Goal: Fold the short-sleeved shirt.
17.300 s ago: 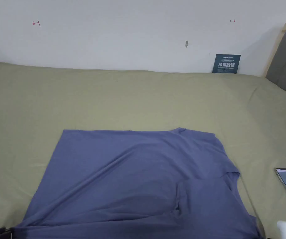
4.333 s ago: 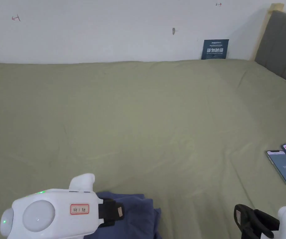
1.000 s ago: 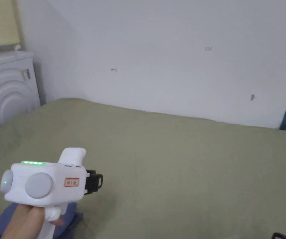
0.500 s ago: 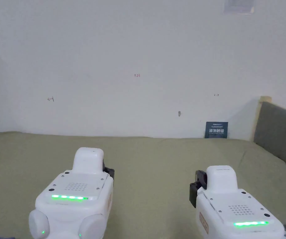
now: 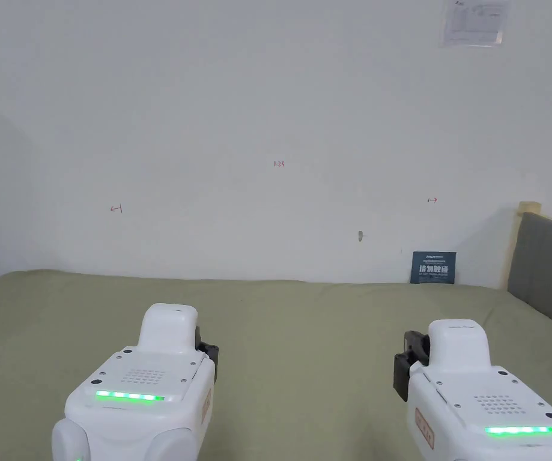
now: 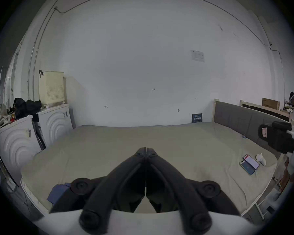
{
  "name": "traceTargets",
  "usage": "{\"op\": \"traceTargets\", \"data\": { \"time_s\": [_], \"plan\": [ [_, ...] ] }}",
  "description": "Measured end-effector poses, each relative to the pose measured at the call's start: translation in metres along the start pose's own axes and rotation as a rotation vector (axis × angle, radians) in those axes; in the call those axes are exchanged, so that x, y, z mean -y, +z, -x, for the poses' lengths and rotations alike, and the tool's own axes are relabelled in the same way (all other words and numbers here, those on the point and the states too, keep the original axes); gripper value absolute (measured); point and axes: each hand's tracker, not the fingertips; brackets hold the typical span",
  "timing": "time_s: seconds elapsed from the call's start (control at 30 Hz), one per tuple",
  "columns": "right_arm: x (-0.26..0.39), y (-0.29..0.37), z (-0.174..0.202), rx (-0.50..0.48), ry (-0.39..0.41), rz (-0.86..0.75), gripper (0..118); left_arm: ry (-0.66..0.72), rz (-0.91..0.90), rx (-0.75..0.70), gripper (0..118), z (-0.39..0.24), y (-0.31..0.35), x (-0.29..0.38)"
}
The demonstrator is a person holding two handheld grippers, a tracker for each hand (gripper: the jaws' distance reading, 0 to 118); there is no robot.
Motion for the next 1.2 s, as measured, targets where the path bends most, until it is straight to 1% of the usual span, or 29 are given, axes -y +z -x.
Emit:
{"op": "traceTargets", "data": {
  "time_s": [0.13,0.17,0.2,0.23,0.27,0.3,0.33,0.37,0.47,0.5,0.67,0.77,0.87,0.93,1.0,1.07,1.17,1.2],
  "plan": [
    [-0.001,-0.001,0.001,0.006,0.015,0.001,0,-0.003,-0.003,0.000,0,-0.001,-0.001,0.001],
    [-0.001,-0.002,0.001,0.008,0.020,0.006,3,-0.003,-0.002,0.000,0,-0.002,-0.002,0.001],
    [-0.002,-0.003,0.002,0.009,0.022,0.008,13,-0.006,-0.003,-0.006,4,-0.002,-0.003,0.001],
    [-0.002,-0.004,0.001,0.007,0.024,0.017,39,-0.011,-0.008,-0.019,9,-0.003,-0.004,0.001],
    [-0.002,-0.006,0.002,0.016,0.026,0.032,90,-0.017,-0.003,-0.033,33,-0.003,-0.006,0.001],
    [-0.001,-0.007,0.003,0.036,0.021,0.026,118,-0.025,0.013,-0.055,66,-0.003,-0.009,0.001],
    [0.007,0.006,0.004,0.050,0.028,-0.063,114,-0.032,0.015,-0.077,97,-0.002,-0.011,0.002],
    [0.001,0.007,0.003,0.053,0.023,-0.033,117,-0.031,-0.007,-0.096,116,-0.002,-0.010,0.004],
    [0.004,0.018,0.002,0.047,0.017,-0.034,118,-0.028,-0.012,-0.101,116,0.000,-0.008,0.002],
    [-0.005,0.005,-0.001,0.046,0.016,-0.032,118,-0.025,-0.012,-0.092,116,0.001,-0.007,0.001],
    [-0.009,0.005,-0.004,0.044,0.025,-0.016,118,-0.022,-0.047,-0.046,116,0.003,-0.002,-0.004],
    [-0.007,0.004,-0.003,0.053,0.041,-0.001,118,-0.102,-0.063,-0.035,116,-0.001,0.001,-0.005],
    [-0.007,0.006,-0.004,0.055,0.029,0.001,118,-0.067,-0.060,-0.023,116,-0.004,0.005,-0.011],
    [-0.007,0.005,-0.006,0.057,0.019,0.008,118,-0.092,-0.025,-0.066,116,-0.008,0.003,-0.012],
    [-0.007,0.005,-0.008,0.053,0.018,0.011,118,-0.091,-0.066,-0.045,116,-0.007,0.005,-0.007],
    [-0.008,0.008,-0.007,0.047,0.024,0.009,118,-0.059,-0.093,-0.005,116,-0.003,0.008,-0.007],
    [-0.009,0.008,-0.006,0.050,0.028,0.002,118,-0.002,-0.025,0.035,116,0.002,0.007,-0.013],
    [-0.010,0.008,-0.005,0.048,0.027,0.001,118,-0.012,-0.031,0.025,116,0.002,0.006,-0.013]
  ]
}}
